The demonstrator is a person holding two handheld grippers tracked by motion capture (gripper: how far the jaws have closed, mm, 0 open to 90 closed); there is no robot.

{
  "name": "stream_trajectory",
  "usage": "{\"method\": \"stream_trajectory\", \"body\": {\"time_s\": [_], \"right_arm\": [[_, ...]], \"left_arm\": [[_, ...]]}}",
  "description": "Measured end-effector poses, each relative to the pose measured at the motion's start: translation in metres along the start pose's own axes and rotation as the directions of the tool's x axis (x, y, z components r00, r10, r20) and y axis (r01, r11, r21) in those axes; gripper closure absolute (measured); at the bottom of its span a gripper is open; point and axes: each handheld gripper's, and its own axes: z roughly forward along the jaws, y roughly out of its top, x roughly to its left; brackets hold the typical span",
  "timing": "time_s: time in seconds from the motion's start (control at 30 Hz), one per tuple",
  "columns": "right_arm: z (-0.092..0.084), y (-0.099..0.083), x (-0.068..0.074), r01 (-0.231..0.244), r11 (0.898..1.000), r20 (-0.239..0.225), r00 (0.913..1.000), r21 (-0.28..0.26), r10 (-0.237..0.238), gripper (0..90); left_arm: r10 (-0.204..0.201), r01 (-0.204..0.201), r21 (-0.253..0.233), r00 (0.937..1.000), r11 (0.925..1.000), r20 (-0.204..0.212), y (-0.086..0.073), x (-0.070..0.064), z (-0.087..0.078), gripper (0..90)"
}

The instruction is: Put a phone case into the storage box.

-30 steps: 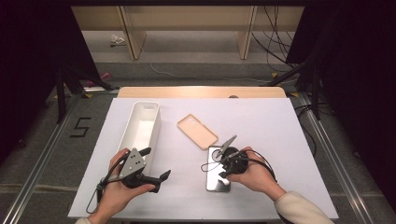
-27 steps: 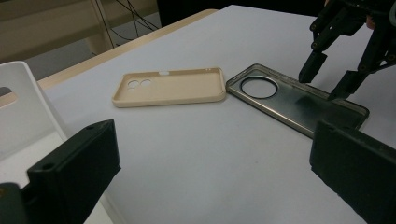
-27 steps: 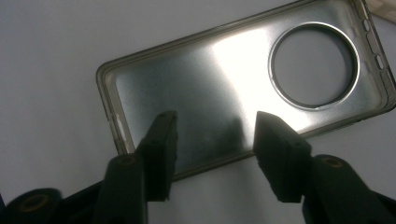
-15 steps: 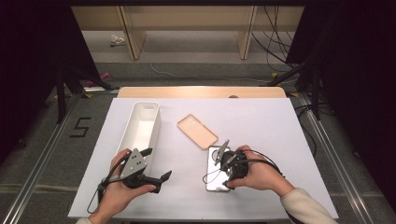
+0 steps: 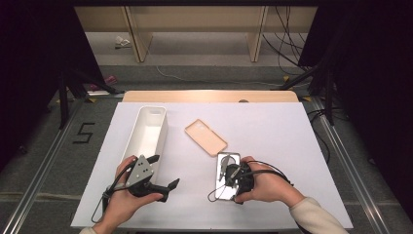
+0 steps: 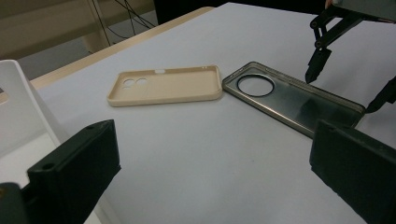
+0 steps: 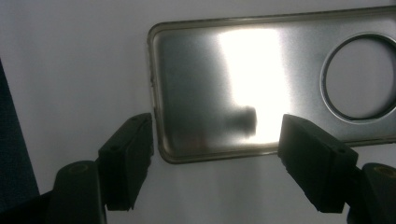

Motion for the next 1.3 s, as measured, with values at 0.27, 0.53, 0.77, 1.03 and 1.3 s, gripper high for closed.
{"method": "stream_trajectory", "body": {"time_s": [0.27,0.53,0.77,1.03,1.3], "right_arm": [[0.007,0.009,0.007,0.026,0.999,-0.017,0.9995,0.028,-0.026,31.6],[0.011,0.02,0.011,0.041,0.998,-0.01,0.9991,0.049,-0.04,40.1],[0.016,0.021,0.014,0.045,0.998,-0.019,0.9989,0.054,-0.044,46.2],[0.017,0.023,0.018,0.053,0.996,-0.016,0.9985,0.065,-0.052,56.0],[0.017,0.024,0.021,0.041,0.996,-0.02,0.999,0.075,-0.04,63.0]], "left_arm": [[0.001,-0.001,0.001,1.0,1.0,0.002,0.0,0.0,0.0,1.1],[-0.001,0.001,-0.001,1.0,1.0,0.005,0.0,0.0,0.0,1.1],[0.001,-0.001,-0.001,1.0,1.0,0.006,0.0,0.0,0.0,1.1],[0.001,-0.001,0.0,0.9999,1.0,0.01,0.0,-0.001,0.001,1.1],[-0.001,0.001,0.001,0.9999,1.0,0.012,-0.001,-0.001,0.001,1.1]]}}
